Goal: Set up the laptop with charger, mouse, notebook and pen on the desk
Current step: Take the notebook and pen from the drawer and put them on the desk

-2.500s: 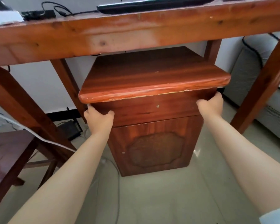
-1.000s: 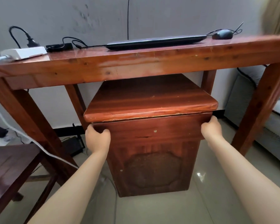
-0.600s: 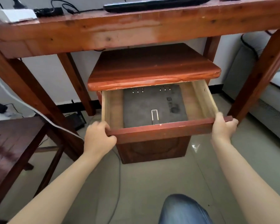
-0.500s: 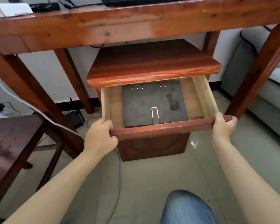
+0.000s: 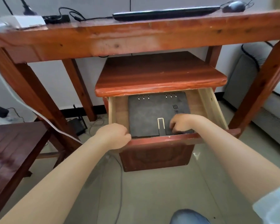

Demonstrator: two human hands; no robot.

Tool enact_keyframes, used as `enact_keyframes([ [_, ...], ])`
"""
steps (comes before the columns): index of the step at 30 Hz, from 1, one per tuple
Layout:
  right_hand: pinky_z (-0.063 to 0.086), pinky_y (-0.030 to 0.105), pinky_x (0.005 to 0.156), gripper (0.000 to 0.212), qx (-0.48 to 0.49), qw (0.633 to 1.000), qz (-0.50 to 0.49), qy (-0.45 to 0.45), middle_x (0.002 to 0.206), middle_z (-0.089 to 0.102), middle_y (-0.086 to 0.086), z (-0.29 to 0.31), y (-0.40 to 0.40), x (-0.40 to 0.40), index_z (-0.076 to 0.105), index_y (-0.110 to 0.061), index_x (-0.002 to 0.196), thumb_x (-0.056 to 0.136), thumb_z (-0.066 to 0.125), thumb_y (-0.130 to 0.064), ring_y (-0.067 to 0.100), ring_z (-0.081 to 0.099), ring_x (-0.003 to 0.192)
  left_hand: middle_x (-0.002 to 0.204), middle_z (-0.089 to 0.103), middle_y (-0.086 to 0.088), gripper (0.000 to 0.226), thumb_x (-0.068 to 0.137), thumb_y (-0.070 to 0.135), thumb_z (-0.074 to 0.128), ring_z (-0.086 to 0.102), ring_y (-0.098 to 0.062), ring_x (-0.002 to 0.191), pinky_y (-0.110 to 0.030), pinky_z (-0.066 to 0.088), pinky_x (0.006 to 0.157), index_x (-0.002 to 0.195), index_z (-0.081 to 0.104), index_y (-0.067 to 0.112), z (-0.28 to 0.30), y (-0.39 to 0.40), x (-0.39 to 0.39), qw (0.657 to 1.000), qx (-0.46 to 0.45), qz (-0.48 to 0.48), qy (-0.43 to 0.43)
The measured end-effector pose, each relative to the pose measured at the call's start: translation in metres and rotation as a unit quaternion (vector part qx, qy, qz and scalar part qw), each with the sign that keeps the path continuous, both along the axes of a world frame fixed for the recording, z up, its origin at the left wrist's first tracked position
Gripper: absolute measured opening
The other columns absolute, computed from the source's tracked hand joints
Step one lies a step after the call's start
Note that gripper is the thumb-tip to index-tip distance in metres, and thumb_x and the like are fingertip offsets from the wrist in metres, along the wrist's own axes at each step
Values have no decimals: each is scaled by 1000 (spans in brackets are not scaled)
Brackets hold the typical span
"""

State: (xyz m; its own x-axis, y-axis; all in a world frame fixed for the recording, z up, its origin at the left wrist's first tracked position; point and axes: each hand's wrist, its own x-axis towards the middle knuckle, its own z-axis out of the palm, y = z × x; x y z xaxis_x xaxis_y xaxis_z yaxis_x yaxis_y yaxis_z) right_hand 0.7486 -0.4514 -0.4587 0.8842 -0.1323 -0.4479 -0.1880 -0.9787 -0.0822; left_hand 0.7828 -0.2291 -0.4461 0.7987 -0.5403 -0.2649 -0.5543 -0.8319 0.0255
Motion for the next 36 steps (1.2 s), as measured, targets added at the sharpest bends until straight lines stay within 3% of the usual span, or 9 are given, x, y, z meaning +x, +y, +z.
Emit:
enact_keyframes([
  [7,41,30,70,33,41,998,-29,33,115,63,25,-7,-3,-1,62,6,106,84,38,3,37,59,105,132,52,-15,39,94,28,45,50,-29,118,-31,43,93,125,49,5,-6,-39,12,992,-87,72,57],
  [12,40,25,61,20,114,978,-152,-87,91,55,12,-1,-34,-10,49,-13,81,95,35,-10,23,52,79,145,37,-14,59,95,29,47,41,-29,130,-31,36,105,142,22,2,-19,-62,24,975,-80,156,136],
  [15,45,30,74,28,113,944,-276,-138,120,53,20,1,-45,-5,44,0,120,97,33,-12,29,55,101,143,40,-13,65,91,23,53,44,-29,127,-33,39,107,143,20,2,-31,-71,32,960,-128,194,157],
  [19,43,32,92,38,159,934,-301,-111,138,44,22,-4,-30,7,34,5,133,98,27,-9,32,46,124,145,37,-14,88,84,20,63,44,-29,129,-33,41,106,145,3,0,-37,-78,32,936,-174,260,161],
  [22,38,30,73,39,220,894,-363,-141,133,46,23,-12,-33,12,34,3,133,97,31,-11,34,51,106,142,38,-14,104,76,14,73,46,-30,126,-35,44,101,145,-5,9,-38,-73,33,919,-204,296,160],
  [25,35,27,55,32,292,851,-404,-162,103,51,17,-11,-48,3,45,1,121,94,41,-16,22,43,67,139,42,-14,106,71,10,78,46,-33,124,-39,45,100,143,1,21,-35,-66,33,900,-244,317,171],
  [28,31,26,45,20,306,857,-398,-118,72,44,8,3,-52,-6,46,-6,99,88,56,-19,17,38,57,133,47,-16,99,75,18,72,47,-36,122,-42,47,98,143,1,29,-25,-58,34,937,-186,282,93],
  [32,31,20,37,19,383,829,-396,-100,73,44,6,17,-48,-19,49,-6,90,83,65,-14,16,40,58,128,44,-20,71,85,25,60,50,-34,114,-40,47,93,141,16,26,-5,-56,24,977,-35,187,-97],
  [36,22,9,23,21,455,782,-405,-131,73,40,8,28,-49,-32,45,-5,72,86,60,-7,18,42,55,137,42,-16,54,87,24,56,37,-35,129,-53,9,116,136,35,19,7,-56,13,947,80,47,-308],
])
